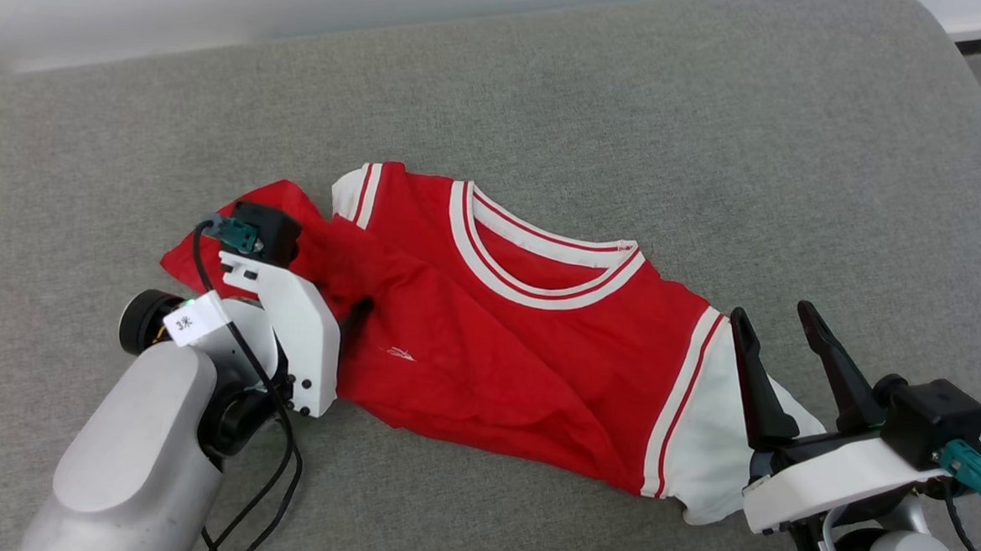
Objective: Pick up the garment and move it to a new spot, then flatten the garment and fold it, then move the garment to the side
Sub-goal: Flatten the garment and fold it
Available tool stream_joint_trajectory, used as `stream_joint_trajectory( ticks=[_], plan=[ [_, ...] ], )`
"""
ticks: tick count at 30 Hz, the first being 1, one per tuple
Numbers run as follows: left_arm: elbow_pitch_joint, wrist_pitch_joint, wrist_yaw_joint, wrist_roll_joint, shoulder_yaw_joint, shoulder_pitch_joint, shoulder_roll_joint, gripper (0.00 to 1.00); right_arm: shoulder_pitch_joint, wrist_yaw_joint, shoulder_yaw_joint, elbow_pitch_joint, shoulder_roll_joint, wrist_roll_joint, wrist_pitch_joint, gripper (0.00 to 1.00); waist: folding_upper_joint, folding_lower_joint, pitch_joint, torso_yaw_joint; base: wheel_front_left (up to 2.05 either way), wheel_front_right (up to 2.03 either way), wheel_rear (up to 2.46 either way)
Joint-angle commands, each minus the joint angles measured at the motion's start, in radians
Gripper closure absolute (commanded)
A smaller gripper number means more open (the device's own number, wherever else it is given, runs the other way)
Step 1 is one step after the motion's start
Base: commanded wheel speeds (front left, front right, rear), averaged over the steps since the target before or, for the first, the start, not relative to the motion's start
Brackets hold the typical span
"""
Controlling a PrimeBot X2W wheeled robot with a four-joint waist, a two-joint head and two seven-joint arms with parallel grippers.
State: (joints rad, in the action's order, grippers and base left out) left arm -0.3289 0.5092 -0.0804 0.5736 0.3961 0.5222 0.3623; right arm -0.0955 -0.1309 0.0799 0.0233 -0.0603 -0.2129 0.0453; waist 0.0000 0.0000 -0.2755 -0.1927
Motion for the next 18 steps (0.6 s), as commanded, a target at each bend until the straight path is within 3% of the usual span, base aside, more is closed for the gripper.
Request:
stream_joint_trajectory(
  ticks=[1, 10, 18],
  plan=[
    [0.005, -0.003, -0.011, 0.003, 0.008, 0.014, 0.003, 1.0, -0.017, 0.0, -0.001, -0.009, 0.005, -0.009, 0.01, 0.0, 0.0, 0.0, -0.01, -0.003, 0.0, 0.0, 0.0],
    [0.09, -0.09, 0.006, -0.035, 0.006, -0.009, 0.021, 1.0, -0.022, 0.0, -0.017, -0.032, 0.008, -0.001, 0.018, 0.0, 0.0, 0.0, 0.006, 0.037, 0.0, 0.0, 0.0],
    [0.305, -0.146, 0.103, -0.07, -0.008, -0.206, 0.057, 1.0, 0.014, 0.0, -0.046, -0.034, 0.009, 0.015, -0.01, 0.0, 0.0, 0.0, 0.073, 0.121, 0.0, 0.0, 0.0]
  ],
)
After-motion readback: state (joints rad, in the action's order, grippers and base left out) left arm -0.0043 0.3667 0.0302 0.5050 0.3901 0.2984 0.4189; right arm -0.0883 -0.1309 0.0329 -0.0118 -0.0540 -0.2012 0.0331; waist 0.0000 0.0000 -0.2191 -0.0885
